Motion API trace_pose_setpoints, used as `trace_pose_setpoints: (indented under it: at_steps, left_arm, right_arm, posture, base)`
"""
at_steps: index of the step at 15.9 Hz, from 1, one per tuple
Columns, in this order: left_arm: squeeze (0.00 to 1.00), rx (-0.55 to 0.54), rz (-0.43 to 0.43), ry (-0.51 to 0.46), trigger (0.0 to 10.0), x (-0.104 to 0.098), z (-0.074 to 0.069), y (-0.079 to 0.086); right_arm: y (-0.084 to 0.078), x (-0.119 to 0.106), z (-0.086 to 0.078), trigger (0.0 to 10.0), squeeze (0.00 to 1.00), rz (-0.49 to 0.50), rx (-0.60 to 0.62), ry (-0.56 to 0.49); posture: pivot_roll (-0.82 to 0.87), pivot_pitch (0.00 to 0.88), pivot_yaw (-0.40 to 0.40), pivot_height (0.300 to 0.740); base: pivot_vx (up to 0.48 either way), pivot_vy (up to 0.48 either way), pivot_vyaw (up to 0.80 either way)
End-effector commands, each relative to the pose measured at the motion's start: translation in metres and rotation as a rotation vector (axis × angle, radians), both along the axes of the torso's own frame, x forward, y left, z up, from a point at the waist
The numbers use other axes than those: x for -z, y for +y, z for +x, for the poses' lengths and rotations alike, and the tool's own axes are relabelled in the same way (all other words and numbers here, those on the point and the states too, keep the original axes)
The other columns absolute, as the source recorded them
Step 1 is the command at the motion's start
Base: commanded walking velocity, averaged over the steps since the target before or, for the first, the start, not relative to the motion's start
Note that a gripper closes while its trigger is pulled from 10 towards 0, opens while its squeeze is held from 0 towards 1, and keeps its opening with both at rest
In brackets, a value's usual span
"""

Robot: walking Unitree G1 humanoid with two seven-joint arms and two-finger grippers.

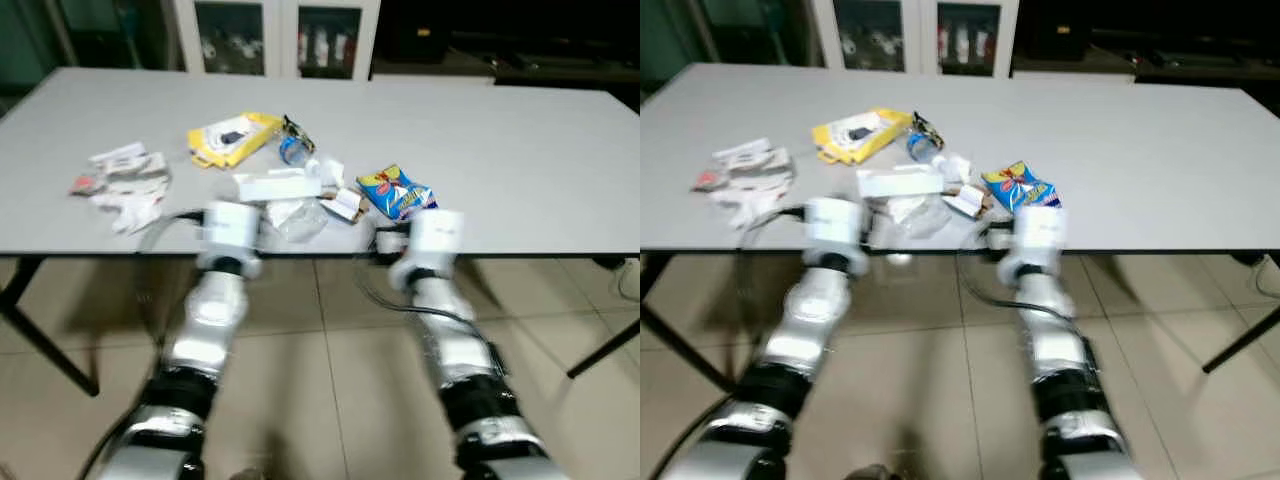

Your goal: Picking trash to rubbish bin

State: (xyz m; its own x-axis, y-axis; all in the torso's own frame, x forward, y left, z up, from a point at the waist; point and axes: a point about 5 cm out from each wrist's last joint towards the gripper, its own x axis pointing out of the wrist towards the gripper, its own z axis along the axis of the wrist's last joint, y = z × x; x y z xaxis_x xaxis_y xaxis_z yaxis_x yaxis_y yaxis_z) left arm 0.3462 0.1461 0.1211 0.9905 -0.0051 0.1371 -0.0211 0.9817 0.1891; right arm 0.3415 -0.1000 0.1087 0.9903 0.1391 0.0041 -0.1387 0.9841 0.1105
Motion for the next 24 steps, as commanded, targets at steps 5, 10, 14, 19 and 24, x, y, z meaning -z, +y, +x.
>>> trace_pose_setpoints:
  at_steps: [5,10,14,19,24]
  left_arm:
    - [0.0,0.032,-0.004,-0.044,10.0,-0.014,0.004,-0.013]
    - [0.0,0.026,0.007,-0.079,10.0,-0.026,0.008,-0.008]
    - [0.0,0.012,0.015,-0.123,10.0,-0.037,0.01,-0.004]
    - [0.0,0.077,0.091,-0.246,10.0,-0.092,0.02,0.019]
    - [0.0,0.28,0.286,-0.135,10.0,-0.118,0.03,0.044]
  right_arm:
    - [-0.014,-0.001,0.001,10.0,0.0,-0.012,0.034,-0.007]
    - [-0.012,0.0,0.001,10.0,0.0,-0.011,0.029,-0.004]
    - [-0.012,0.0,0.001,10.0,0.0,-0.01,0.031,-0.005]
    - [-0.013,0.0,0.002,10.0,0.0,-0.011,0.035,-0.005]
    - [-0.011,0.001,0.002,10.0,0.0,-0.007,0.03,0.0]
  posture:
    - [0.02,0.008,-0.043,0.716]
    - [0.02,0.0,-0.038,0.716]
    - [0.02,0.0,-0.037,0.716]
    - [0.03,0.006,-0.04,0.716]
    - [0.04,0.009,-0.031,0.716]
  base:
    - [0.48,0.0,0.0]
    - [0.48,0.0,0.0]
    - [0.24,0.0,0.0]
    - [0.0,0.0,0.0]
    - [0.0,0.0,0.0]
